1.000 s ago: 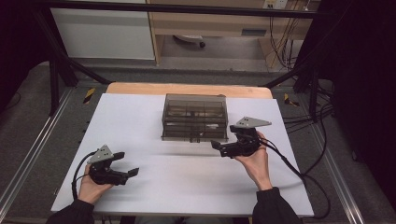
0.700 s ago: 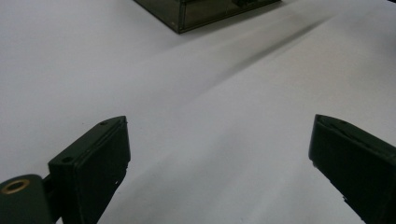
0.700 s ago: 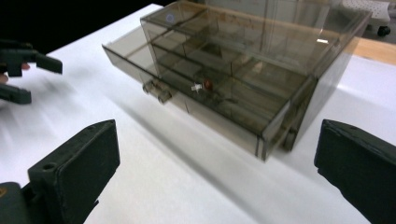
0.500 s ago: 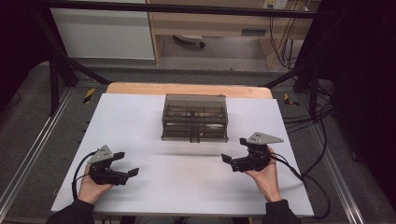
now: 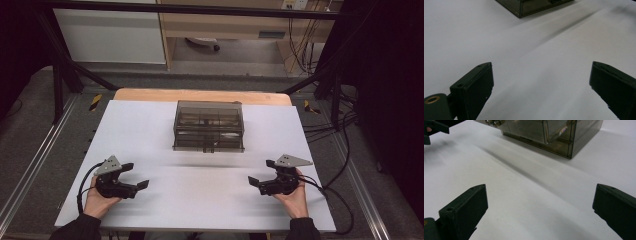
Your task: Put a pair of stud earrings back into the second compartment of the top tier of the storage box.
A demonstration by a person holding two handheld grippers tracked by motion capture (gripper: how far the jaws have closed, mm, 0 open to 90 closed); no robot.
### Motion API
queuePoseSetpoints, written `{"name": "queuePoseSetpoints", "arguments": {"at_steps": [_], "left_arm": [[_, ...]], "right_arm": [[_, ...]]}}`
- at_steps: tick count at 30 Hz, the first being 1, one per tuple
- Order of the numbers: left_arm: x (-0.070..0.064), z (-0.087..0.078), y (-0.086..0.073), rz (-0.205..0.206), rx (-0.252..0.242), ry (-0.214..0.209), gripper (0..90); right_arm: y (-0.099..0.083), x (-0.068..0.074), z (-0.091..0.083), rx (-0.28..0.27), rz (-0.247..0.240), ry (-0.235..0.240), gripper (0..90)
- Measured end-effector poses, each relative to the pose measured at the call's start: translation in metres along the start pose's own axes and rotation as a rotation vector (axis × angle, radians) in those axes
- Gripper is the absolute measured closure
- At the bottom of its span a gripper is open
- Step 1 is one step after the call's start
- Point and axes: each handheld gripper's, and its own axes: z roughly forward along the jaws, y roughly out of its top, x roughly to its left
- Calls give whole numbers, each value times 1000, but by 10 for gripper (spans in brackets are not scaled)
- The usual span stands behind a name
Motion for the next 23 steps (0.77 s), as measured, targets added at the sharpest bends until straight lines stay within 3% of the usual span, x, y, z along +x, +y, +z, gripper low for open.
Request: {"name": "queuePoseSetpoints", "arguments": {"at_steps": [13,23], "left_arm": [[-1,1,0,2,2,-5,49],[-2,1,0,6,4,-5,49]], "right_arm": [[-22,-22,-14,-5,28,9,5],[-29,-26,-19,4,21,16,5]]}}
